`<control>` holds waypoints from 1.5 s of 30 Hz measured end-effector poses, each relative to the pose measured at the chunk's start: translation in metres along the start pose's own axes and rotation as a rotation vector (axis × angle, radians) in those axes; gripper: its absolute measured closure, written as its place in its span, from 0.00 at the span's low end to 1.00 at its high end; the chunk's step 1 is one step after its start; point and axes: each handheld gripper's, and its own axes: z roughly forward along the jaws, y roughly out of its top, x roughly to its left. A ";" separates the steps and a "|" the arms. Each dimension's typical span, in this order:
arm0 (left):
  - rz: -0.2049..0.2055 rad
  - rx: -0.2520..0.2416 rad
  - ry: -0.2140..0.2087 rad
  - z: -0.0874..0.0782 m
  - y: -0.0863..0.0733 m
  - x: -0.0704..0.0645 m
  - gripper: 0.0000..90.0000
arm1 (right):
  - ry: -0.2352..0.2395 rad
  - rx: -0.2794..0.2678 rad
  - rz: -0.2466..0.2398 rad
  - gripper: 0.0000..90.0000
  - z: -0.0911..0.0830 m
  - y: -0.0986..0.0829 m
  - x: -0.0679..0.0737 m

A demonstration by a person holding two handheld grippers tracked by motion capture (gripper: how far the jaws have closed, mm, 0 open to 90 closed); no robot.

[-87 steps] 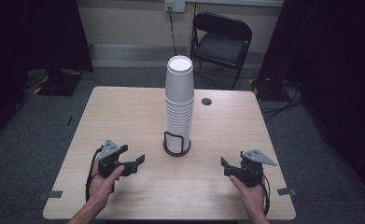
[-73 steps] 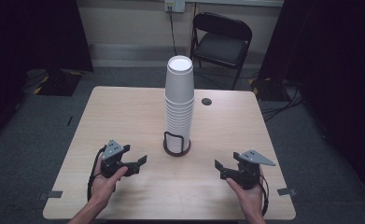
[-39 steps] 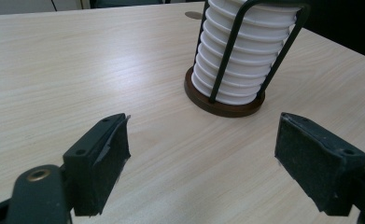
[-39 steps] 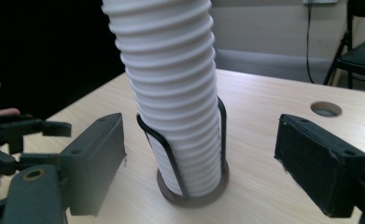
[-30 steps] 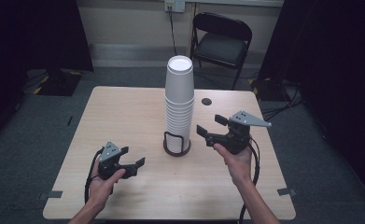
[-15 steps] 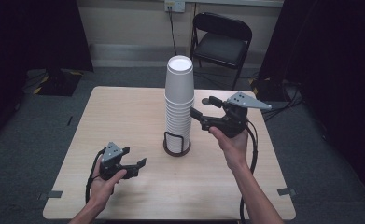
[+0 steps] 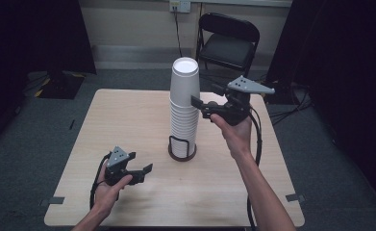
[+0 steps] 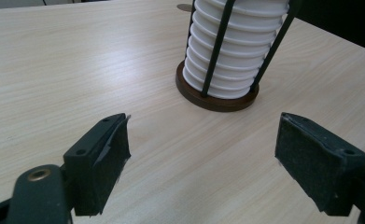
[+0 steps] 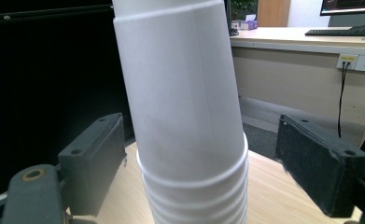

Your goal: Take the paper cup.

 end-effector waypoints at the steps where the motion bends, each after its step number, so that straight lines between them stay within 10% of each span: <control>1: 0.000 -0.004 -0.004 0.000 0.000 0.000 0.19 | 0.002 -0.004 -0.003 0.17 0.003 0.004 0.001; 16: 0.012 0.004 -0.023 0.000 0.000 -0.003 0.19 | 0.044 -0.008 -0.021 0.15 0.032 0.025 0.003; 45: 0.021 0.010 -0.025 0.000 0.000 -0.004 0.19 | 0.012 0.059 -0.048 0.13 0.070 0.008 0.006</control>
